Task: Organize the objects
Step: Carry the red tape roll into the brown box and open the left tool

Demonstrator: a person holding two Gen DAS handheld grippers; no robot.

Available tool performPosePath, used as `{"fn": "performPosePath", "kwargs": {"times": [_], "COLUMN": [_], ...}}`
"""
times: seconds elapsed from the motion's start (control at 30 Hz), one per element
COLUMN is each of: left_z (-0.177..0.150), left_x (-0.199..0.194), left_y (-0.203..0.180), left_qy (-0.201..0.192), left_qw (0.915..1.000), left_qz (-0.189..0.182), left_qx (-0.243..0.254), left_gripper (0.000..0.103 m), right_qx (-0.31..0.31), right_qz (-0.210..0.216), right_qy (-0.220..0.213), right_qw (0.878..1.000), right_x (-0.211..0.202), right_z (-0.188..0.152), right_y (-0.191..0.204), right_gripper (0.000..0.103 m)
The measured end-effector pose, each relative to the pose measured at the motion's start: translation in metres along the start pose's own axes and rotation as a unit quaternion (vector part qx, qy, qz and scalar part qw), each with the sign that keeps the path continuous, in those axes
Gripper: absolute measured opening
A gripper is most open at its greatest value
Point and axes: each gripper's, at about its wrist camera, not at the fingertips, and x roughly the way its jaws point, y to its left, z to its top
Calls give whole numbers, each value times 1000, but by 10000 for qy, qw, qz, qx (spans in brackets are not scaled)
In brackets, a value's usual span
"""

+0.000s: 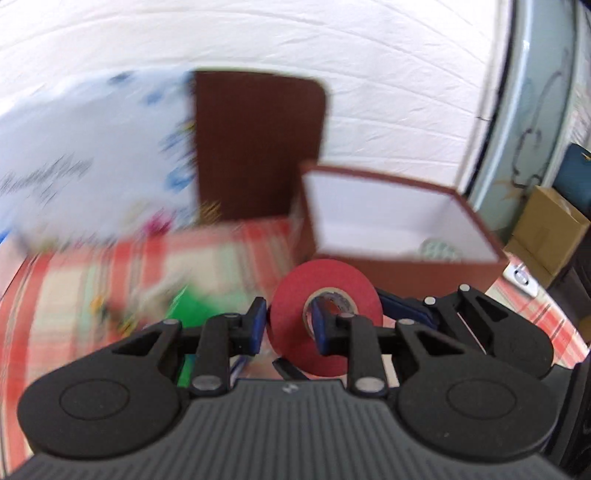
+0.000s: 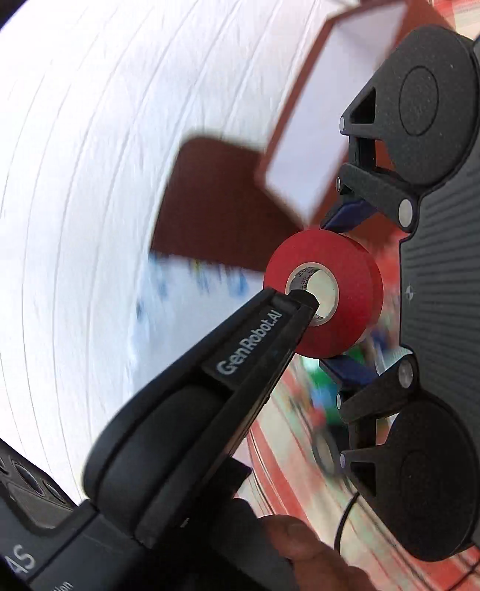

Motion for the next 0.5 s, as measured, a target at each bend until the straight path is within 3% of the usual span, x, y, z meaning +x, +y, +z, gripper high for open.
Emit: {"fn": "performPosePath", "kwargs": {"times": [0.23,0.37,0.5], "left_z": [55,69,71], "left_x": [68,104,132], "left_y": [-75,-92,-102], "left_qy": [-137,-52,102], "left_qw": [9977,9976,9979], "left_qz": [-323,-437,-321], "left_qx": [576,531,545], "left_gripper": [28,28,28], "right_qx": [378,691,817], "right_qz": [-708,-775,-792], "right_qy": [18,182,343], "right_qw": [9968,9944,9929], "right_x": [20,40,60], "right_z": [3,-3,-13], "right_y": [-86,-122,-135], "right_gripper": [72,72,72]}}
